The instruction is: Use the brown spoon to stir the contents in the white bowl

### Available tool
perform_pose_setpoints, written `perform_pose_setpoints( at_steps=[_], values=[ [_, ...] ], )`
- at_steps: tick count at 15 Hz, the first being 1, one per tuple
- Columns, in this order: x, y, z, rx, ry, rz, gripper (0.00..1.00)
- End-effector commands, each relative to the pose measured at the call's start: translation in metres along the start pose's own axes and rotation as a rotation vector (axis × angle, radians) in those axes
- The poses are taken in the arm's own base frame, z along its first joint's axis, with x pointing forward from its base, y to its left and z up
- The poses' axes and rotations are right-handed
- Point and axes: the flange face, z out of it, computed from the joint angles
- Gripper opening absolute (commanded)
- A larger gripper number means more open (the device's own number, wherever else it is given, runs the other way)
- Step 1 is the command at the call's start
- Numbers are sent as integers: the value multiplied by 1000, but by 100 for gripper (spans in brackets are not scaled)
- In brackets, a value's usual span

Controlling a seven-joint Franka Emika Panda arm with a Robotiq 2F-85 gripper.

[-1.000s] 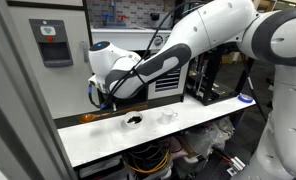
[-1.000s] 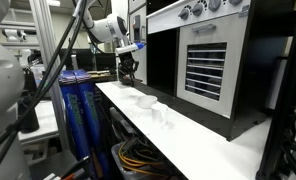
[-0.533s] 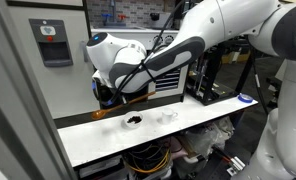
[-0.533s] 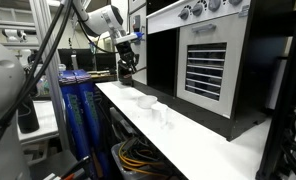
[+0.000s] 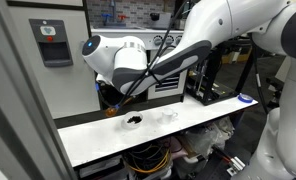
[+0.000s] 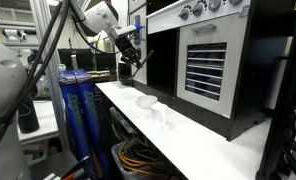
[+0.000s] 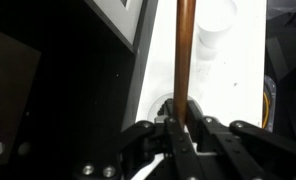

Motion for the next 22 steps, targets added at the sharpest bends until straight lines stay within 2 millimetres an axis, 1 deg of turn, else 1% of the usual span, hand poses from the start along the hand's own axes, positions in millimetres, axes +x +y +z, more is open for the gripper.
perform_pose_setpoints(
  at_steps=[1, 4, 11, 14, 22],
  values=[
    [-3, -4, 11, -50, -114, -60, 3],
    [0, -9, 26, -77, -193, -101, 3],
    [15, -21, 58, -111, -314, -173, 3],
    [19, -21, 71, -131, -360, -189, 3],
    [33, -17, 97, -192, -484, -242, 3]
  ],
)
